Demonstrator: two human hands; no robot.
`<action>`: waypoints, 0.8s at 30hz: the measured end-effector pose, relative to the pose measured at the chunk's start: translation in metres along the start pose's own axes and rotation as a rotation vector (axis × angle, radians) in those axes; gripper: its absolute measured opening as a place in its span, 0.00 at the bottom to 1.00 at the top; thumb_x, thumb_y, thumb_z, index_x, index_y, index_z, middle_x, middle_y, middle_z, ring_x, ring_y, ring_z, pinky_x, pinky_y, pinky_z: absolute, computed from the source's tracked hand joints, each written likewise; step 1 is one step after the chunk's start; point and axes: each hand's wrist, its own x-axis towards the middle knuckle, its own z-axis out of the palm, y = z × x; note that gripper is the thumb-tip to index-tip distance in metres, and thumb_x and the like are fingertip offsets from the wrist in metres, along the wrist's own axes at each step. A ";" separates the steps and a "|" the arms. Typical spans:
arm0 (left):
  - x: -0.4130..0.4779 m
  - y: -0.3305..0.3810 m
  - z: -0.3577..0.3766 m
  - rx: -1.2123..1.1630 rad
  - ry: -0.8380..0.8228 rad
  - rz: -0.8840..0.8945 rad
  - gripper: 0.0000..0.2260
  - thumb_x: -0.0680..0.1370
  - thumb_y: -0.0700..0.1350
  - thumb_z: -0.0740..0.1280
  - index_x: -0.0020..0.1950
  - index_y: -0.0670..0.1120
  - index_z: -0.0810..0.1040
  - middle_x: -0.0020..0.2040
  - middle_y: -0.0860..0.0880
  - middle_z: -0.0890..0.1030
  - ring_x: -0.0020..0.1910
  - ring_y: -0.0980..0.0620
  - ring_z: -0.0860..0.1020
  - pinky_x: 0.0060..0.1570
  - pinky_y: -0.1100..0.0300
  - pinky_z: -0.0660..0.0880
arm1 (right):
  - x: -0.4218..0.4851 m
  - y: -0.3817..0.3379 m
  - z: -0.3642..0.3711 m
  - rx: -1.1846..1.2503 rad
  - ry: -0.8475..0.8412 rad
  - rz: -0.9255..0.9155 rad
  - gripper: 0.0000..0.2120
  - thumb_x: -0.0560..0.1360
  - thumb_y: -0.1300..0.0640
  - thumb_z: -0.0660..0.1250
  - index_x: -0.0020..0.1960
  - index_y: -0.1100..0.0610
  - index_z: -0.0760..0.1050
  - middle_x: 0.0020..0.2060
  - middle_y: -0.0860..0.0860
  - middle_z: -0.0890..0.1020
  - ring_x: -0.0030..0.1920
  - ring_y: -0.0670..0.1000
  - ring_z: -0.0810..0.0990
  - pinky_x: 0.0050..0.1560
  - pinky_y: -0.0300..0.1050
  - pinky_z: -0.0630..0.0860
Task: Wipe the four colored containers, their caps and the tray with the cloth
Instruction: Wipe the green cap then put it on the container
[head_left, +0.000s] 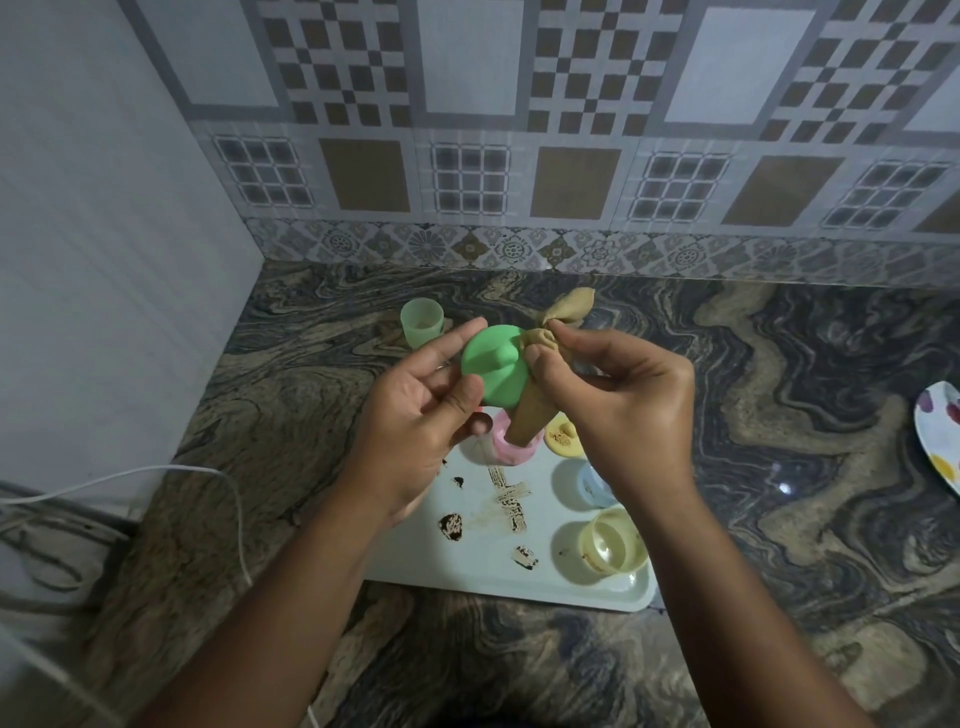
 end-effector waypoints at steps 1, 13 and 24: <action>0.001 0.001 0.000 -0.015 0.002 -0.016 0.22 0.75 0.41 0.67 0.70 0.46 0.74 0.50 0.46 0.85 0.43 0.43 0.75 0.37 0.61 0.76 | 0.000 0.000 0.001 0.002 0.003 0.004 0.09 0.72 0.62 0.80 0.52 0.59 0.87 0.45 0.45 0.89 0.47 0.44 0.88 0.46 0.36 0.82; 0.000 0.003 0.000 -0.022 -0.007 -0.011 0.26 0.74 0.41 0.68 0.73 0.45 0.71 0.48 0.48 0.85 0.37 0.48 0.70 0.33 0.64 0.73 | 0.004 -0.001 0.000 0.023 0.009 0.043 0.07 0.73 0.62 0.79 0.51 0.57 0.87 0.47 0.50 0.89 0.50 0.50 0.88 0.52 0.58 0.85; 0.003 0.001 0.017 -0.161 0.275 -0.047 0.22 0.71 0.45 0.70 0.65 0.44 0.79 0.44 0.48 0.85 0.34 0.55 0.77 0.39 0.62 0.78 | -0.005 0.001 0.004 0.034 0.001 0.009 0.09 0.73 0.63 0.78 0.53 0.57 0.86 0.47 0.47 0.89 0.48 0.45 0.88 0.48 0.36 0.82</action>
